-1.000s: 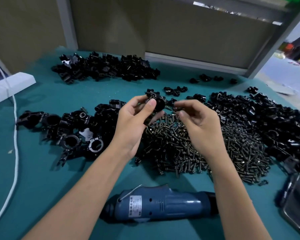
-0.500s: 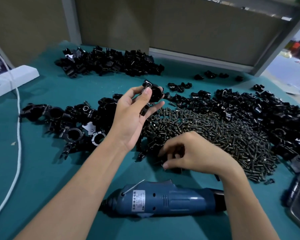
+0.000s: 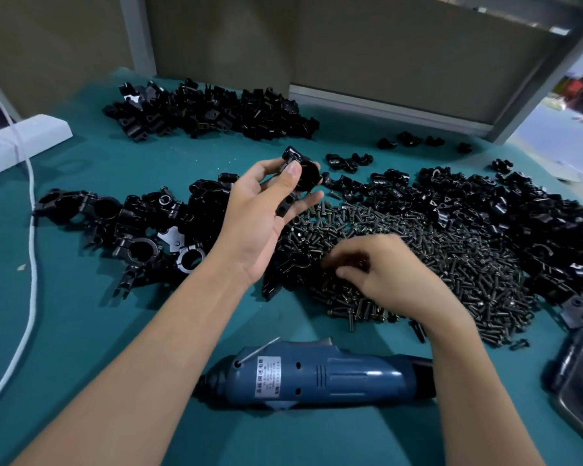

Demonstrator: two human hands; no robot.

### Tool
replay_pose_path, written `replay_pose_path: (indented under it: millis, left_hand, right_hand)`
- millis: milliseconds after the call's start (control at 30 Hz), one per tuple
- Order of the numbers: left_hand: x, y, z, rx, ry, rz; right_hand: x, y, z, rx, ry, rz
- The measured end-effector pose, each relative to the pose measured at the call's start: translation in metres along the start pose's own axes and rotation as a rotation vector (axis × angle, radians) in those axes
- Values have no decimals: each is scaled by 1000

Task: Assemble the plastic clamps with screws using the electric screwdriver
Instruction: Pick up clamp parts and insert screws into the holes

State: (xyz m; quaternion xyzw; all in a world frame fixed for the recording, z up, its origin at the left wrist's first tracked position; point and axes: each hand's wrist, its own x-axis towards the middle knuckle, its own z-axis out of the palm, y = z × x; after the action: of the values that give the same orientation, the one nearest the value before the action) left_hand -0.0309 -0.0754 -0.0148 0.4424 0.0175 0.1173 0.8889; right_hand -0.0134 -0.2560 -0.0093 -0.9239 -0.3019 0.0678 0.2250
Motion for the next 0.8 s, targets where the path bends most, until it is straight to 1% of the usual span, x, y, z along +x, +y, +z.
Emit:
replay_pose_path:
  millis: [67, 100, 167, 233, 333, 433, 533, 800]
  left_hand:
    - [0, 0, 0, -3, 3, -6]
    - [0, 0, 0, -6, 2, -8]
    - [0, -1, 0, -6, -2, -10]
    - [-1, -1, 0, 2, -7, -9]
    - [-1, -1, 1, 12, -11, -13]
    - [0, -1, 1, 26, -13, -15]
    - [0, -2, 1, 45, -20, -13]
    - [0, -3, 0, 45, -29, -10]
  right_hand:
    - [-3, 4, -9, 68, 51, 47]
    - [-6, 6, -14, 91, 39, 60]
    - [-11, 5, -20, 100, -51, 100]
    - [-15, 2, -20, 52, -115, 154]
    - [-17, -1, -17, -68, -165, 224]
    - [-18, -5, -16, -143, -231, 253]
    - [-18, -10, -11, -204, -258, 259]
    - [-20, -7, -15, -163, -281, 300]
